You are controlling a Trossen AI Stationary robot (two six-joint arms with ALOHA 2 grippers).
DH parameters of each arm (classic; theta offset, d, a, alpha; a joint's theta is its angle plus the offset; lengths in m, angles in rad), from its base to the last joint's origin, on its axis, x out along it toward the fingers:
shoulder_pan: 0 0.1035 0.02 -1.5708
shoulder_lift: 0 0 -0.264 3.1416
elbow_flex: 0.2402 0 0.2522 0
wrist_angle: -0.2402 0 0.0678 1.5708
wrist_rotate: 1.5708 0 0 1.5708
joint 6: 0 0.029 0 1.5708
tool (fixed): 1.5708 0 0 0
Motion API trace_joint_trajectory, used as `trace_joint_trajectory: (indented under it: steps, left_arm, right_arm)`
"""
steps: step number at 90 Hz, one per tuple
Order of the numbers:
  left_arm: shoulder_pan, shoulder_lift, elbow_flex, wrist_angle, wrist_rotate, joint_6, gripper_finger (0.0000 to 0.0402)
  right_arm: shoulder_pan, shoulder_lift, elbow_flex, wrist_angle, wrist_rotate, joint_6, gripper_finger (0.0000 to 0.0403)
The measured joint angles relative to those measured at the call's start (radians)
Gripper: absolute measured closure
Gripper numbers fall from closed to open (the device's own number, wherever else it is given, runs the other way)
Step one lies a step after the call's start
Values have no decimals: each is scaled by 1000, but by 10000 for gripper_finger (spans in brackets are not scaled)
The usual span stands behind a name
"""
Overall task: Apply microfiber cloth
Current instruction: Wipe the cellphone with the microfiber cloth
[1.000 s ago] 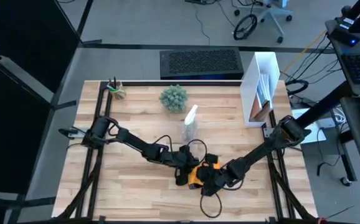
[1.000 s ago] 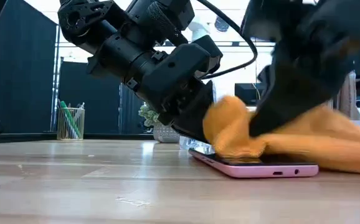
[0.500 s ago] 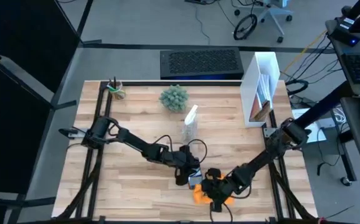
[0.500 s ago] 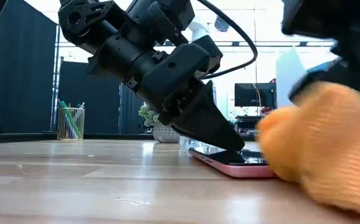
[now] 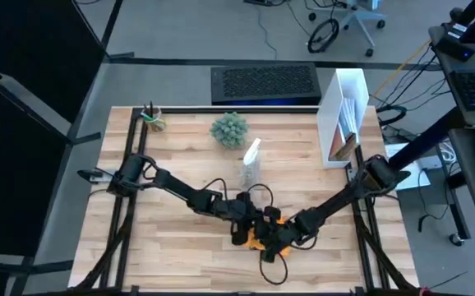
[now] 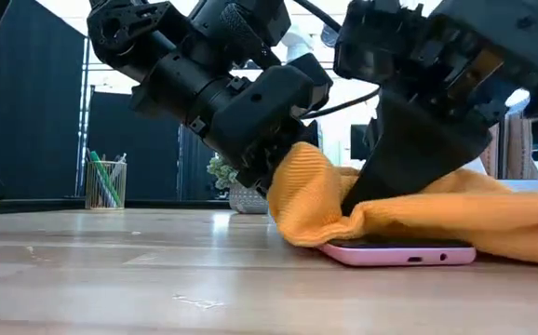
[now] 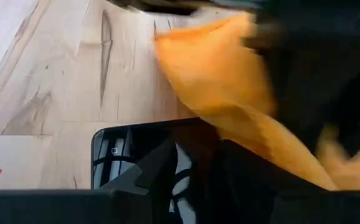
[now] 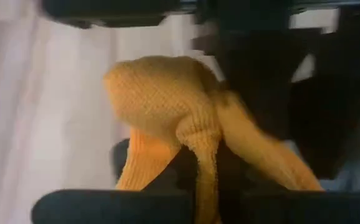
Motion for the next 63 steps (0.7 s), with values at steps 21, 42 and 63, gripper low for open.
trace_joint_trajectory:
  steps: [21,42,63]
  left_arm:
    - [0,-7,0,-2,1,-8,279]
    - [-31,-113,26,-94,-15,38,279]
    - [-45,-218,29,-276,-66,68,279]
  right_arm:
    - [76,-62,-7,-60,-69,25,399]
    - [111,-245,-5,-385,-33,115,398]
    - [171,-312,-6,-976,-51,559,330]
